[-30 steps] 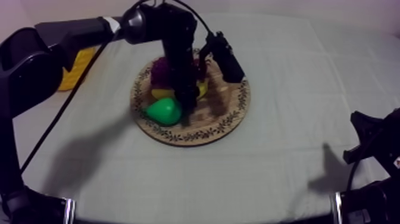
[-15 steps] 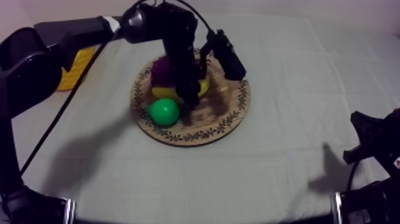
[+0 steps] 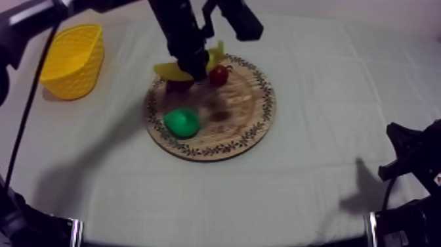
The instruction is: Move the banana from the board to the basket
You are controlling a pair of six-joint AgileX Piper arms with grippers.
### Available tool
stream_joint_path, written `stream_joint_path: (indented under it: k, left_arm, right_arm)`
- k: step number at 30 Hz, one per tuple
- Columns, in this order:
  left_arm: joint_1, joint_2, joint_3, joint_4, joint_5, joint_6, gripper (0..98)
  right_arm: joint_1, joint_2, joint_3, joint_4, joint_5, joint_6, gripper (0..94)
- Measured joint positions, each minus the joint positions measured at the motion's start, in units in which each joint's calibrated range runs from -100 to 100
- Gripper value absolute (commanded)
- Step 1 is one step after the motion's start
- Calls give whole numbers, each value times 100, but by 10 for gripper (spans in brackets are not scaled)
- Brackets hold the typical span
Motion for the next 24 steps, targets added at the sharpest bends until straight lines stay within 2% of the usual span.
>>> stream_joint_path:
  k: [11, 17, 24]
  left_arm:
    - [-496, -746, 190, -86, 208, -135, 331]
    - [-1061, -648, 115, -148, 175, -333, 333]
    - [-1701, -377, -145, -337, 105, -511, 327]
  right_arm:
    - [0, 0, 0, 0, 0, 0, 4]
    - [0, 0, 0, 0, 0, -13, 4]
    - [0, 0, 0, 0, 0, 2, 4]
